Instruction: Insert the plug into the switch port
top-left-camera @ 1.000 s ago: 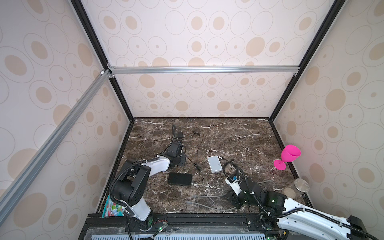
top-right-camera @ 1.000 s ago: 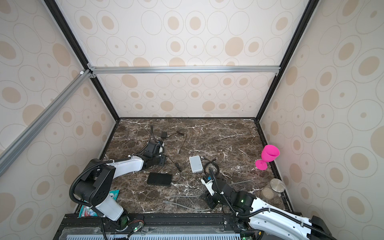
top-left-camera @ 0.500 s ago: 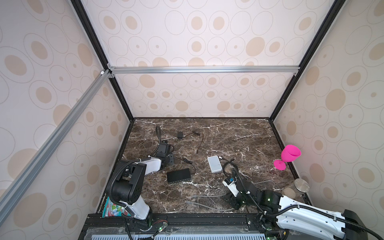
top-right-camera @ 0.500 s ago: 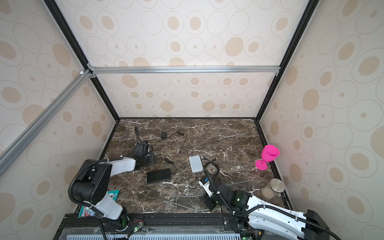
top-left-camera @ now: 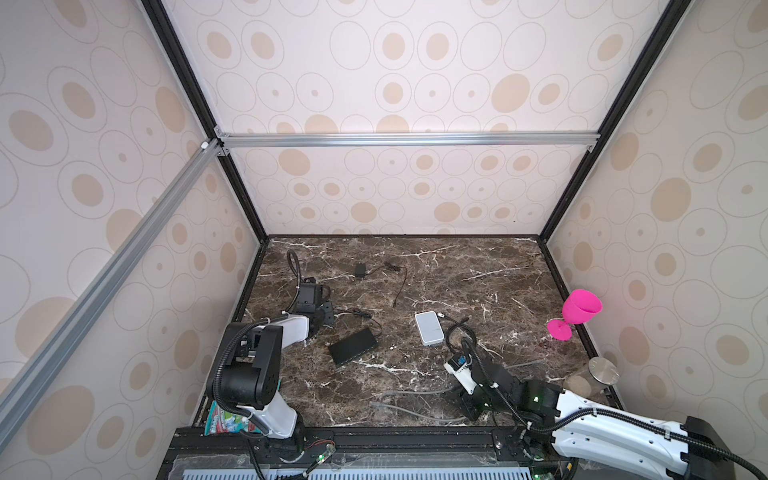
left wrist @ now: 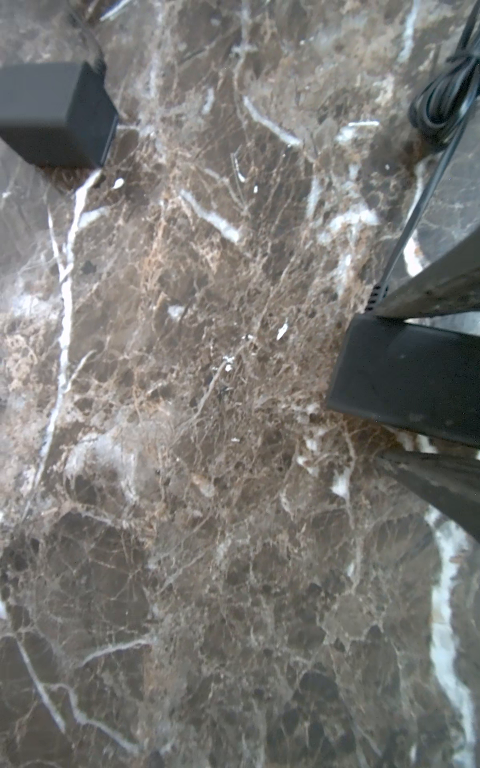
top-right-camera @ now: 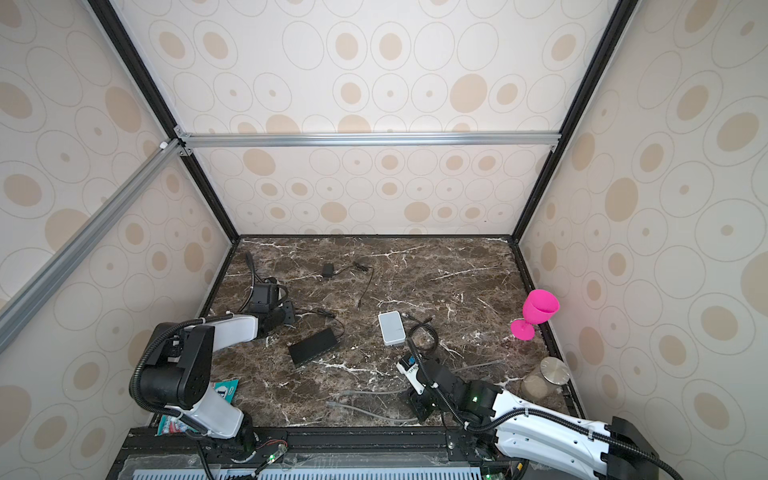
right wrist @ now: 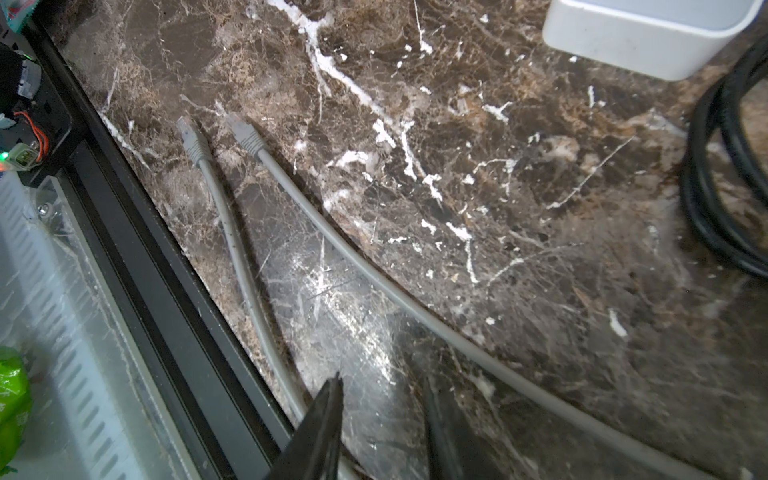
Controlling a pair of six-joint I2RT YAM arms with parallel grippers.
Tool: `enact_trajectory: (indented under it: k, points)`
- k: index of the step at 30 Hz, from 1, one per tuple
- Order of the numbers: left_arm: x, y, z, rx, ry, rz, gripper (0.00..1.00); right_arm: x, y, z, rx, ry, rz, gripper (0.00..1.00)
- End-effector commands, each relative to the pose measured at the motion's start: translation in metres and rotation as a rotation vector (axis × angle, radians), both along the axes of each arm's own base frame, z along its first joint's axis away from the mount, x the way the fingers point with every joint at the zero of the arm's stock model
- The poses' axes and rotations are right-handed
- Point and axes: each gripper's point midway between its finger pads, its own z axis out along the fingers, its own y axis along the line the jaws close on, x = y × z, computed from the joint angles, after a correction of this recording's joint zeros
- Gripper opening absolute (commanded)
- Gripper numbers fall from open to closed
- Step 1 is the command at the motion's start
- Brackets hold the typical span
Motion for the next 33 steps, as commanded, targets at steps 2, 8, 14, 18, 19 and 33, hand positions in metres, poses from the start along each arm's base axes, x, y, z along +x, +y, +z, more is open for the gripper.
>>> enact_trajectory:
  k: [2,8,14,18,19,33]
  points:
    - [0.017,0.005,0.009,-0.059,-0.045,0.027,0.51,0.003,0.006,0.009,0.013,-0.018,0.000,0.35]
    - [0.011,0.023,0.010,-0.079,-0.066,0.100,0.51,0.004,0.005,0.009,0.011,-0.021,-0.006,0.35]
    - [0.007,0.032,0.010,-0.098,-0.076,0.135,0.51,0.004,0.005,0.009,0.012,-0.018,-0.007,0.35]
    - [0.007,0.036,0.010,-0.110,-0.082,0.150,0.51,0.005,0.004,0.009,0.010,-0.023,-0.015,0.35]
    - [0.007,0.038,0.011,-0.113,-0.087,0.156,0.51,0.005,0.003,0.009,0.009,-0.025,-0.017,0.35]
    - [0.006,0.021,0.062,-0.277,-0.267,0.100,0.66,0.006,0.003,0.010,0.007,-0.029,-0.017,0.35]
